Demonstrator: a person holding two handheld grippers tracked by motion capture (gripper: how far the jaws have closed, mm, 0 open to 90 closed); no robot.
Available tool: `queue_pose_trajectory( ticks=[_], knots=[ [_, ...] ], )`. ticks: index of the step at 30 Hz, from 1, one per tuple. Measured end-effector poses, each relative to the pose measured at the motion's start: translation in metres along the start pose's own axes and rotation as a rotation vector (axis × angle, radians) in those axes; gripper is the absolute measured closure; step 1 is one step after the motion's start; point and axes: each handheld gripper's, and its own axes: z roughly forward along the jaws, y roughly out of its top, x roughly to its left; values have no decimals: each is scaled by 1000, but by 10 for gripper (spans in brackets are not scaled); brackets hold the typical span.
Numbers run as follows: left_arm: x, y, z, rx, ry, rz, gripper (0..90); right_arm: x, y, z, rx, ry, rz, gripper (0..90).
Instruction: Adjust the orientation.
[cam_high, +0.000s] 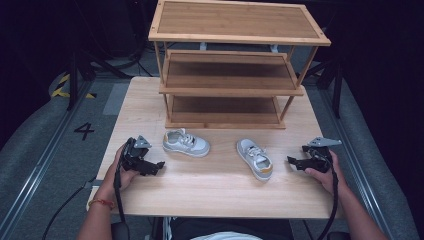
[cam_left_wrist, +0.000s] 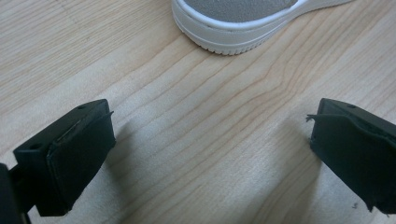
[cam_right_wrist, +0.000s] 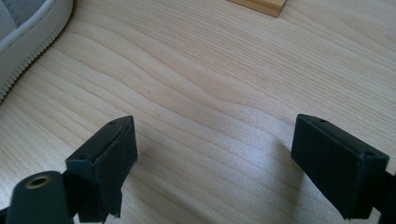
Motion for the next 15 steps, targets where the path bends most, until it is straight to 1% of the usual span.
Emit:
queue_pose_trajectory(
  ticks=[4,5,6,8,9,10,11,12,13,14,15],
  knots=[
    [0,0,0,3,-3,-5,2,0,0,0,0,3,-1,148],
    [1,1,1,-2,8,-17,2,0,0,0,0,4,-1,148],
    [2,2,2,-1,11,-12,3,0,0,0,0,4,-3,149],
    [2,2,3,-2,4,-18,4,0,0,0,0,5,-5,149],
    [2,3,3,-4,-1,-11,4,0,0,0,-1,7,-6,149],
    [4,3,2,-5,-3,8,7,0,0,0,0,8,-8,149],
    [4,4,1,5,-19,16,24,-1,0,0,0,10,-9,149],
    [4,5,-2,-1,-36,34,74,0,0,0,0,10,-9,149],
    [4,7,-4,-3,-42,54,171,0,0,0,-1,10,-8,149],
    [4,8,-5,-12,-34,57,237,0,0,0,-1,11,-9,150],
    [4,12,-5,-18,-40,43,201,0,0,0,-1,10,-10,150]
  ],
)
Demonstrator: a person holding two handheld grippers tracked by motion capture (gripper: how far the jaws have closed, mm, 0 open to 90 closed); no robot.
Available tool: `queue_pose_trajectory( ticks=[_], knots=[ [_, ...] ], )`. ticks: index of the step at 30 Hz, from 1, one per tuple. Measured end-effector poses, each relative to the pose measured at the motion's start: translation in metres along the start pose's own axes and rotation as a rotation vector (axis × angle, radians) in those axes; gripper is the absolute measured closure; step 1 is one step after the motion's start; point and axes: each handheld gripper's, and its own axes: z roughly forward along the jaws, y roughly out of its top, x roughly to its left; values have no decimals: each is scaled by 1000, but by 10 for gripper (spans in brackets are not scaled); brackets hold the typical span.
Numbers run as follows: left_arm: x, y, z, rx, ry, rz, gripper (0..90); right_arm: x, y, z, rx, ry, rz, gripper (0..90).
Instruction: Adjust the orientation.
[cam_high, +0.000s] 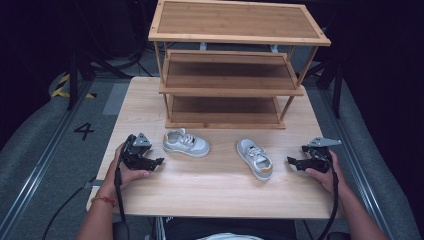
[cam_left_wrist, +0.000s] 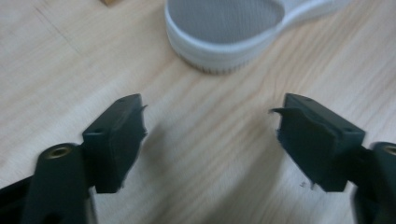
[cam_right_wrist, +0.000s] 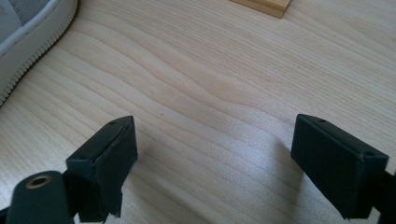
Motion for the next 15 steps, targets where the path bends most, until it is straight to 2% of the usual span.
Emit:
queue_pose_trajectory(
  ticks=[1,2,3,4,5,6,7,8,9,11,12,15],
  knots=[
    [-1,3,-1,-11,4,-2,116,0,0,-1,1,-1,1,150],
    [-1,3,-1,-11,4,-2,131,1,-1,-1,1,-1,-2,150],
    [-1,8,-1,-21,-19,19,131,1,-1,-1,1,-1,-2,150],
    [-3,16,1,-18,-21,44,186,1,-1,-1,1,1,-3,150],
    [-3,16,1,-18,-21,44,138,1,-1,-1,1,1,-3,150],
    [-4,24,5,-14,-30,68,150,0,-1,-1,0,5,-6,150],
    [-4,24,5,-14,-30,68,188,0,-1,-1,-1,5,-6,150],
    [-4,30,11,-36,-68,49,177,0,-1,-1,-1,5,-7,150],
    [-2,32,14,-42,-81,42,142,0,-1,-1,0,5,-6,150],
    [0,36,21,-35,-66,32,181,0,-1,-1,0,5,-6,150],
    [-1,36,23,-34,-71,29,168,0,-1,-1,0,5,-5,150],
    [-2,38,28,-24,-80,61,160,0,-1,-1,1,5,-6,150]
  ],
)
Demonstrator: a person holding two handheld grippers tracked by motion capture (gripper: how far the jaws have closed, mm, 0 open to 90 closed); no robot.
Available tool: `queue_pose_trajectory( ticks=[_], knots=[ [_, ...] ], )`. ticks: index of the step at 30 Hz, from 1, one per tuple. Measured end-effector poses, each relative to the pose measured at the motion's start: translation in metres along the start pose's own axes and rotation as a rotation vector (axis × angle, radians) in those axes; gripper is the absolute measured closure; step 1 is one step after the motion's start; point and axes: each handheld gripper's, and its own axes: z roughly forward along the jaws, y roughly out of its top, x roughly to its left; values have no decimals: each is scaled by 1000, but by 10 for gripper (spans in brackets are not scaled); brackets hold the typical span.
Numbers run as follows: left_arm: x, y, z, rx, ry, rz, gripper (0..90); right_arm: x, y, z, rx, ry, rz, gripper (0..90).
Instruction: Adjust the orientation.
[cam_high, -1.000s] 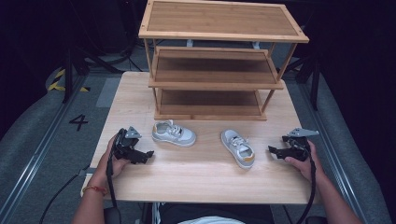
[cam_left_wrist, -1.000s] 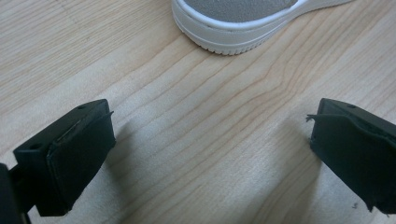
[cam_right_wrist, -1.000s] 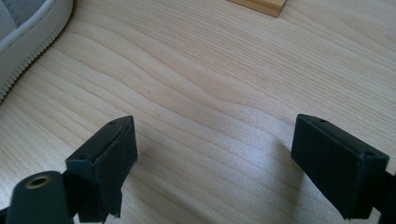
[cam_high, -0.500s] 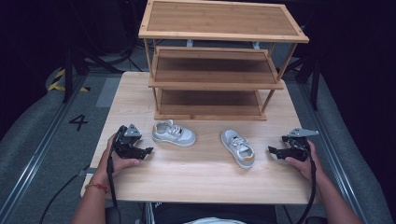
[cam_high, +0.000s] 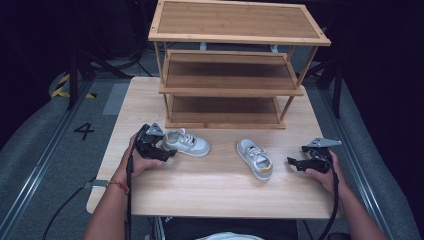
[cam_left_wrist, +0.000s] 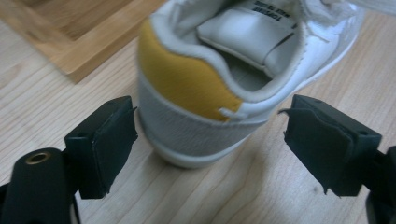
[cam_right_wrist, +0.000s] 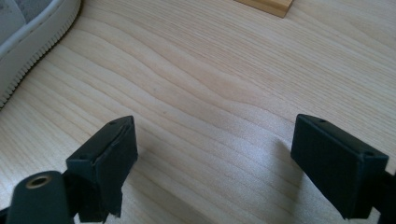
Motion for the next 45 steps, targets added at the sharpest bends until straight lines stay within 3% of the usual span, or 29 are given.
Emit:
queue_pose_trajectory(
  ticks=[11,15,17,20,23,27,30,35,37,41,45],
  knots=[
    [-5,2,0,2,-1,-8,112,0,0,0,0,1,-2,150],
    [-11,3,-4,-19,-71,-1,165,0,0,0,1,3,-4,150],
    [-17,4,-6,0,-78,23,164,0,0,0,1,6,-4,150],
    [-22,5,-7,-1,-100,27,172,0,0,0,1,7,-4,150],
    [-31,5,-10,-26,-115,33,197,0,0,0,1,8,-5,150],
    [-45,3,-8,-7,-160,64,234,0,0,0,1,9,-6,150],
    [-54,6,-4,16,-177,110,258,0,0,0,1,8,-6,150],
    [-66,11,-2,31,-208,137,269,1,0,0,1,8,-5,150],
    [-75,12,0,24,-247,148,290,1,0,0,2,8,-5,150],
    [-86,17,4,37,-273,180,313,0,0,0,1,8,-5,150],
    [-94,22,6,60,-270,206,308,1,0,0,2,9,-6,150]
  ],
)
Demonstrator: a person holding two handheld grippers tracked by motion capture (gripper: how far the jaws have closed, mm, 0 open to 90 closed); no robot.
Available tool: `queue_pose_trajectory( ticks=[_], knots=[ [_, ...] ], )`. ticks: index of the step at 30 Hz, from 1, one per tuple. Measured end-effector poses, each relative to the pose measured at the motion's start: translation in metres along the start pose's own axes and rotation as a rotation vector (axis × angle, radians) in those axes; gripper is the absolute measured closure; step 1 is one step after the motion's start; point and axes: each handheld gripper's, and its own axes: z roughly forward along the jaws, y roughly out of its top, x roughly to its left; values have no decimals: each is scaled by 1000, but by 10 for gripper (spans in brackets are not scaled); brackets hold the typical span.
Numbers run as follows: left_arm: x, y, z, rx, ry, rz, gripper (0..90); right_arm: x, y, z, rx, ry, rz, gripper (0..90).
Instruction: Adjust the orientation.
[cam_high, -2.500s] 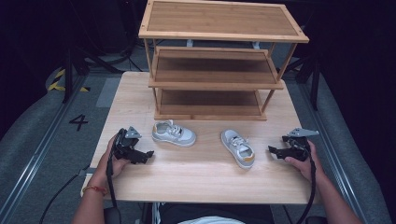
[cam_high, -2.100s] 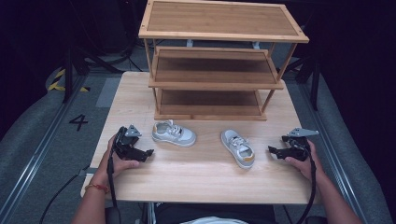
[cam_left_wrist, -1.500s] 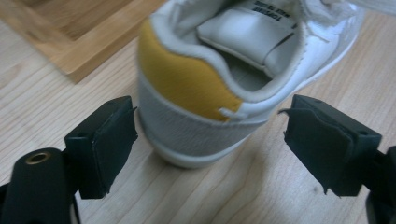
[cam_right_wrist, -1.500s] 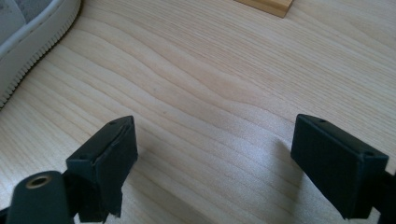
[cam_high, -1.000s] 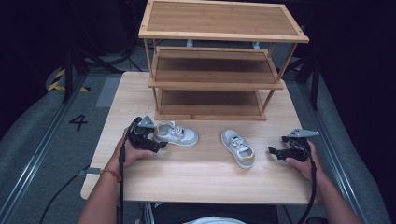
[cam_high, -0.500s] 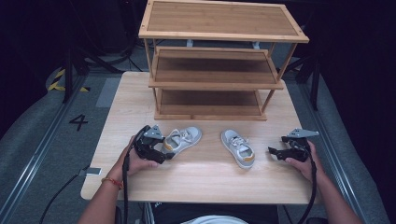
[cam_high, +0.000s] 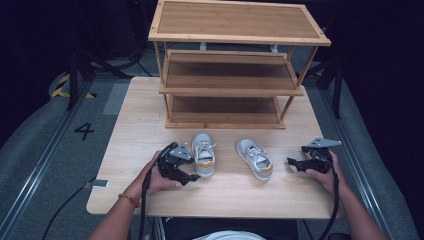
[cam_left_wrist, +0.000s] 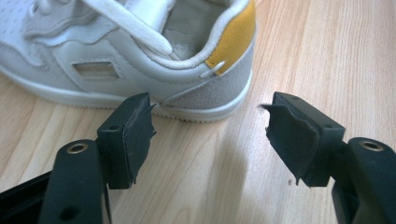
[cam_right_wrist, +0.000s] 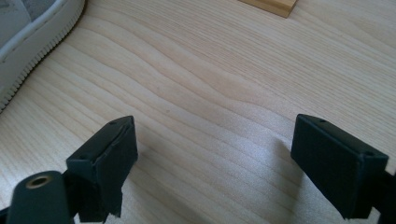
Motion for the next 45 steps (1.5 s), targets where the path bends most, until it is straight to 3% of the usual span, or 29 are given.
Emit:
queue_pose_trajectory(
  ticks=[2,8,11,13,18,25,28,30,35,45],
  knots=[
    [-1,2,-2,11,13,10,309,0,0,0,0,1,0,150],
    [-11,18,-19,-55,47,33,313,0,0,0,0,3,-1,150],
    [-17,35,-20,-67,48,88,320,0,0,0,0,2,-1,150],
    [-17,38,-18,-61,44,94,328,0,0,0,0,2,-1,150],
    [-15,49,-2,53,43,132,356,0,0,0,0,2,-1,150],
    [-6,58,22,142,-15,112,437,0,0,0,0,2,0,150],
    [-2,62,33,237,-39,103,532,0,0,0,0,2,-1,150],
    [-2,63,35,250,-50,97,550,0,0,0,0,2,0,150],
    [-4,68,36,305,-77,144,667,0,0,0,0,2,-2,150],
    [-3,72,37,338,-102,169,708,0,0,0,0,3,-3,150]
  ],
)
